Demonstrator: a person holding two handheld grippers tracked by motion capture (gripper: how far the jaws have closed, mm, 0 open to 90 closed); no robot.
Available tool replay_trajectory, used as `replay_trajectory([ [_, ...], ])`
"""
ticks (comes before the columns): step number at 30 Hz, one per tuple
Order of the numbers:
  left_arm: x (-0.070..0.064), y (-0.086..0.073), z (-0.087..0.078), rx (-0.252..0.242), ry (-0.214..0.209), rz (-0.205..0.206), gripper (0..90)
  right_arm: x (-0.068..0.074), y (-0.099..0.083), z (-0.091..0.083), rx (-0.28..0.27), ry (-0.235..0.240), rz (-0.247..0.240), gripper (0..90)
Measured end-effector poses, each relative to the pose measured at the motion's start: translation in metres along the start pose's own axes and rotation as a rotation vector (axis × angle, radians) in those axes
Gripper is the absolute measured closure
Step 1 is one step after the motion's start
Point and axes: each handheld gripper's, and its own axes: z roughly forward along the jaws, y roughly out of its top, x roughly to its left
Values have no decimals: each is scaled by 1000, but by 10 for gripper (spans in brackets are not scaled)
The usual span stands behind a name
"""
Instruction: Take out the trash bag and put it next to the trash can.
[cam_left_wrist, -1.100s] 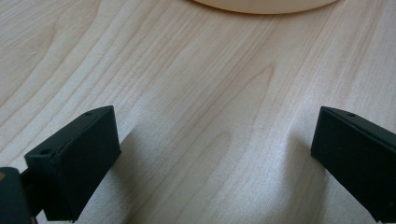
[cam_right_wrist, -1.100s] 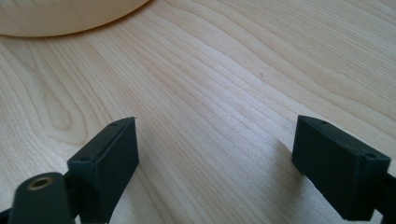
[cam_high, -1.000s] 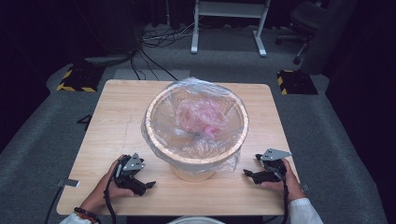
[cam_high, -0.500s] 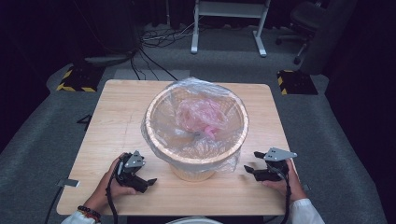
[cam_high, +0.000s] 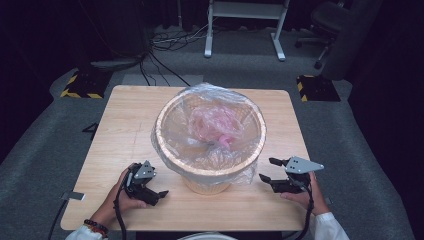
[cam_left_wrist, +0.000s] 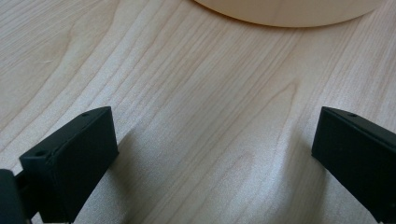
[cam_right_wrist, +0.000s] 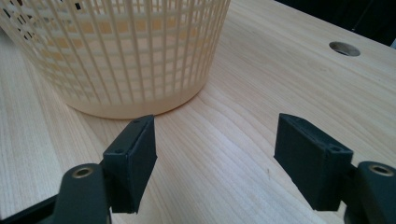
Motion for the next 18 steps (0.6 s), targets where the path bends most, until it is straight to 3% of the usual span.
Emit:
replay_trajectory([
  [18,0,3,3,-3,-3,-1,0,9,23,-5,-78,44,-48,298],
])
